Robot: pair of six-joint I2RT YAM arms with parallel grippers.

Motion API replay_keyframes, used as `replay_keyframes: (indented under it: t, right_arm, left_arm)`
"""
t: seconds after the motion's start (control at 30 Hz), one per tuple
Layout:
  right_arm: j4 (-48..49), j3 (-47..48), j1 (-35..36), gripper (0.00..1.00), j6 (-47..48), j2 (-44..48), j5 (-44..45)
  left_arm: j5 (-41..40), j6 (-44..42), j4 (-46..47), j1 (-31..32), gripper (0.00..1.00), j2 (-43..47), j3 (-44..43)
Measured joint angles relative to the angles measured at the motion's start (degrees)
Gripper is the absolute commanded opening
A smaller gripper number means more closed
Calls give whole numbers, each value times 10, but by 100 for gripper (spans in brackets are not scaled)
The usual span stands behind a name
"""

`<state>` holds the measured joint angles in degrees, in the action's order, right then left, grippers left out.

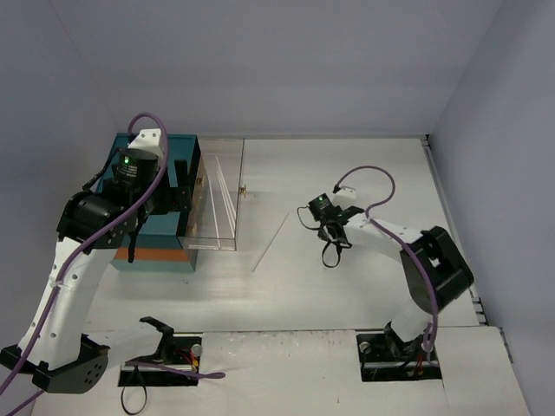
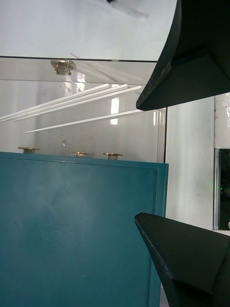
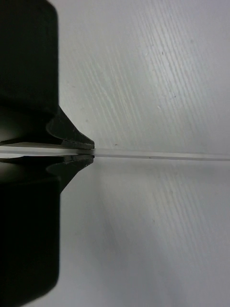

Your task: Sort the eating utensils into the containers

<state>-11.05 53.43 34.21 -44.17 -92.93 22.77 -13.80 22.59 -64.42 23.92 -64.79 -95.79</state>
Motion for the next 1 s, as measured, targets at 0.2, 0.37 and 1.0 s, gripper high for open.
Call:
replay_keyframes:
  t: [0.2, 0.37, 1.0]
  right_arm:
    - [-22, 145, 24, 0, 76, 89, -27]
    - [1, 311, 99, 0, 95, 80, -51]
    - [28, 527, 202, 41, 78, -168, -113]
  left_arm:
    - [0, 0, 0, 0, 86, -2, 0]
    - [-1, 0, 0, 0, 86, -2, 0]
    - [-3, -1, 0, 0, 86, -1, 0]
